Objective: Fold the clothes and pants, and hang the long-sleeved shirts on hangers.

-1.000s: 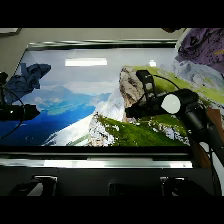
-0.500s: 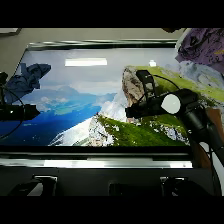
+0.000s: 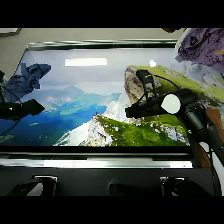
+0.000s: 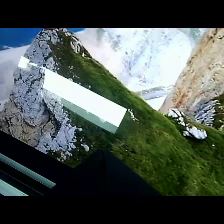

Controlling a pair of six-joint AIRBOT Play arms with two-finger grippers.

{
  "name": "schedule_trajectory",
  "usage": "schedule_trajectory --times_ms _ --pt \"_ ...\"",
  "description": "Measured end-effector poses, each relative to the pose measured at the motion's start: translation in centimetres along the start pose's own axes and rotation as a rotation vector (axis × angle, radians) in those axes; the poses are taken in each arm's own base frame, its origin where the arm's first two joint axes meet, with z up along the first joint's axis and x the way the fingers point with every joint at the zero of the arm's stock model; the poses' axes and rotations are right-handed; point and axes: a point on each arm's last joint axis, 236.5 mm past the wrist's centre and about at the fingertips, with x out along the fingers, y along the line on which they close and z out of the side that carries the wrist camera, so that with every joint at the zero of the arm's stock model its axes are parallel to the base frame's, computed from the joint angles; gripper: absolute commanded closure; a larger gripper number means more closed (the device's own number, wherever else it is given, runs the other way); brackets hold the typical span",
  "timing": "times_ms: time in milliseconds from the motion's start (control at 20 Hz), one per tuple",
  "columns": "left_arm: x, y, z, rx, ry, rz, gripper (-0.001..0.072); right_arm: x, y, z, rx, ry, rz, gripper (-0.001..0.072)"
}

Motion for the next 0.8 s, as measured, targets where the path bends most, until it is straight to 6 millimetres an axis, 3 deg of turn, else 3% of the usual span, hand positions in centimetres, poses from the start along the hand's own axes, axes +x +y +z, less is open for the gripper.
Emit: schedule_trajectory --times_ms 100,250,400,550,800 --pt "0.2 1.9 3.0 -0.025 -0.051 0.072 -0.0013 0.0 0.0 0.0 0.000 0.000 0.000 0.0683" --pt "1.2 6.2 9.7 -0.013 -0.151 0.227 -0.0013 0.0 0.0 0.0 0.001 0.000 0.002 0.0683" --pt "4.5 10.5 15.5 -0.009 -0.204 0.333 -0.0013 0.0 0.1 0.0 0.001 0.001 0.003 0.0683" --pt "10.1 15.0 18.6 -0.058 -0.200 0.389 -0.0013 0.0 0.1 -0.2 0.002 0.007 0.003 0.0683" --pt "18.9 21.3 20.4 -0.205 -0.239 0.407 -0.0013 0.0 0.1 -0.2 0.036 0.009 0.003 0.0683"
